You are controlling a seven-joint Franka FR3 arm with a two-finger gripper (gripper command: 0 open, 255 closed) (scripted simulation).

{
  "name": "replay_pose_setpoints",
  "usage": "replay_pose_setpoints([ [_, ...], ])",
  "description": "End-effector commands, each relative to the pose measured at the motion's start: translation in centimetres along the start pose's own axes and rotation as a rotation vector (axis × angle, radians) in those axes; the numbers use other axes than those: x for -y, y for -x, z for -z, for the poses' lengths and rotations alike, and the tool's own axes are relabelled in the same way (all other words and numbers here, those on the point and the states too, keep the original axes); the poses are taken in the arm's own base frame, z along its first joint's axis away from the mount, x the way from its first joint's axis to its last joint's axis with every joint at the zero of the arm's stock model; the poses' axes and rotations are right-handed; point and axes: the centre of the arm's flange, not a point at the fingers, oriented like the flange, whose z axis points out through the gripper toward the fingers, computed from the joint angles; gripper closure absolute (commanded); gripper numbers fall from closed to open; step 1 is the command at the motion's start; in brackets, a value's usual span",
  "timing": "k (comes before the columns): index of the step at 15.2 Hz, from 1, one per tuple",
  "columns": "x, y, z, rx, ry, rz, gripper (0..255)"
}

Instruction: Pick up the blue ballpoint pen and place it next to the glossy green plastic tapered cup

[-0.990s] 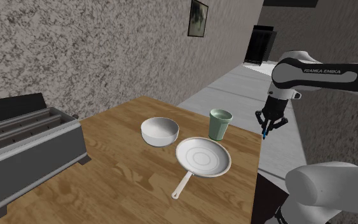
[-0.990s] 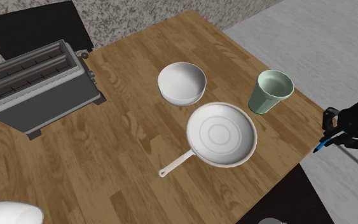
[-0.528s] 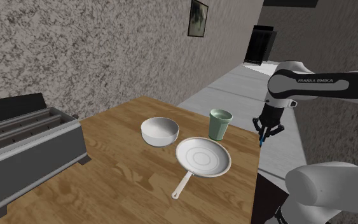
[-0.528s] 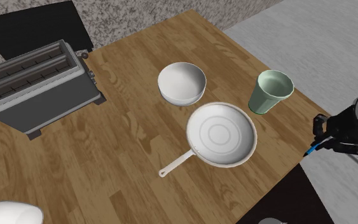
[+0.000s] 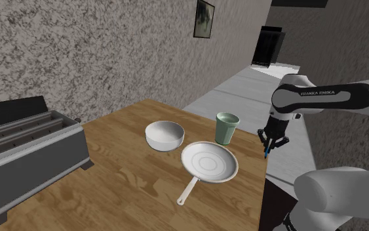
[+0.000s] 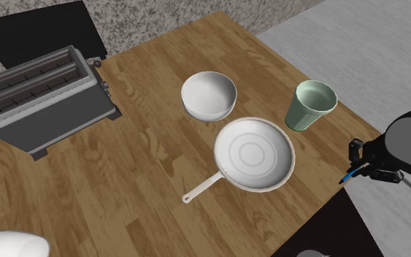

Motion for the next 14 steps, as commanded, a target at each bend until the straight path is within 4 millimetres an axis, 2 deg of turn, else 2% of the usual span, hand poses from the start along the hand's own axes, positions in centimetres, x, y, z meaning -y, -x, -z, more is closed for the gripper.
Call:
replay_pose_setpoints([
  [1,0.0,-0.1,-1.1,0.000,0.000,0.000,255],
  [9,0.1,-0.5,-5.4,0.000,0.000,0.000,255],
  [14,0.1,-0.5,-5.4,0.000,0.000,0.000,255],
])
